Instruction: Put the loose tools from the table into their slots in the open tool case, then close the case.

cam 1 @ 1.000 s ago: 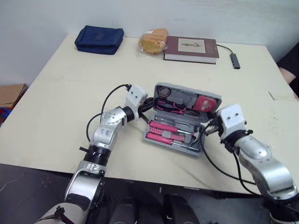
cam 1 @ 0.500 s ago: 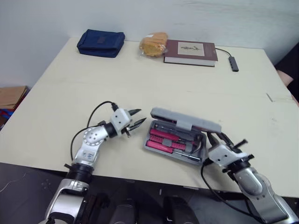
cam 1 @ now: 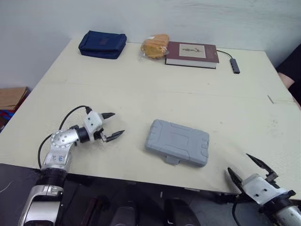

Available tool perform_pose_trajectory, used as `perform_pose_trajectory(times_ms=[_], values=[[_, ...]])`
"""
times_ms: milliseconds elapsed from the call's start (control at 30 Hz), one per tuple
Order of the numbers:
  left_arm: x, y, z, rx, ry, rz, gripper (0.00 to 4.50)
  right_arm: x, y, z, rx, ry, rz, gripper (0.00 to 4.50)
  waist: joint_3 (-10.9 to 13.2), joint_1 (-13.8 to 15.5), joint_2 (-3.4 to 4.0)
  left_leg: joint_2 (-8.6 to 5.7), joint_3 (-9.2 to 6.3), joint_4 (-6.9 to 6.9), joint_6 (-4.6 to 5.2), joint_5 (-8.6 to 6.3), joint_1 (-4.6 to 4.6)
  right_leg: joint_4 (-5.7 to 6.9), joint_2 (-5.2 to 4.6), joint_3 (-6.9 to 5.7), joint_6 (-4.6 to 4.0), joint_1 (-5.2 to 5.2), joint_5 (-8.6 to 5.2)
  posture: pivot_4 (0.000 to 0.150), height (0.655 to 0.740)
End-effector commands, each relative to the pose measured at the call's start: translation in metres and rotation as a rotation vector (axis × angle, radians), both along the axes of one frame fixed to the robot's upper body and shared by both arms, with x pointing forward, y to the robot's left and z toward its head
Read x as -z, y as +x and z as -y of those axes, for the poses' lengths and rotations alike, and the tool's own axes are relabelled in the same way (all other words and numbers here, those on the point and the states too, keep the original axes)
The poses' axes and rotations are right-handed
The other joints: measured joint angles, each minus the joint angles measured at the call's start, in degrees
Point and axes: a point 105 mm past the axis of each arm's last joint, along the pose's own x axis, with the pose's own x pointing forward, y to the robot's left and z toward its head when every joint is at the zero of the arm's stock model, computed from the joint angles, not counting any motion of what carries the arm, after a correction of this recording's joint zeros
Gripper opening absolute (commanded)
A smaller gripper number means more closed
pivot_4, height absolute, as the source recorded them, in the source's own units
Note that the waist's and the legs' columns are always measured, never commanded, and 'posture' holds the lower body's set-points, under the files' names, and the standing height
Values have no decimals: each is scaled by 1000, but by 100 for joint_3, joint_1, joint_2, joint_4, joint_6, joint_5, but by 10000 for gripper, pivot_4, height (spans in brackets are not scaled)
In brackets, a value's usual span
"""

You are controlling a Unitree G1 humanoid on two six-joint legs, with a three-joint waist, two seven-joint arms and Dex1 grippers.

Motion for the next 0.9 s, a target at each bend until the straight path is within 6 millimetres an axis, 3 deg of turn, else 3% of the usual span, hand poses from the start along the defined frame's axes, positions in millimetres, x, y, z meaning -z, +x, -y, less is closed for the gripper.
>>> perform_pose_trajectory(times_ms=[33,133,200,433,600,800,900], values=[[-16,9,24,74,-22,-4,22089,-10,-5,-33,-133,193,-84,16490,-1,1,-1,0,0,1,0,-1,-1,-2,1,-1,1,0,0,1500,7400],[-18,18,58,203,16,-69,7416,-3,-10,-69,-292,253,-225,587,0,8,-1,0,-1,2,-3,-2,-2,-1,6,-6,1,-1,0,1500,7400],[-19,33,76,206,60,-66,211,5,-8,-82,-344,239,-281,0,1,8,-6,-1,-1,7,-4,-2,-5,0,9,-9,1,-2,0,1500,7400],[-16,45,121,283,148,-65,211,26,4,-87,-333,181,-364,0,5,31,-14,-1,3,18,-32,15,-38,-7,19,-11,5,-29,2,1500,7400],[0,38,142,357,203,-91,211,33,19,-81,-302,135,-366,0,10,102,-23,-5,7,34,-29,15,-51,-9,15,-15,16,-32,9,1500,7400],[14,34,142,377,248,-103,211,47,24,-61,-265,92,-412,0,8,135,-26,-5,6,35,-29,15,-49,-10,16,-17,19,-29,10,1500,7400],[21,23,140,469,278,-116,211,52,29,-50,-259,68,-430,0,6,134,-29,-5,8,38,-26,15,-47,-11,16,-18,23,-26,13,1500,7400]])
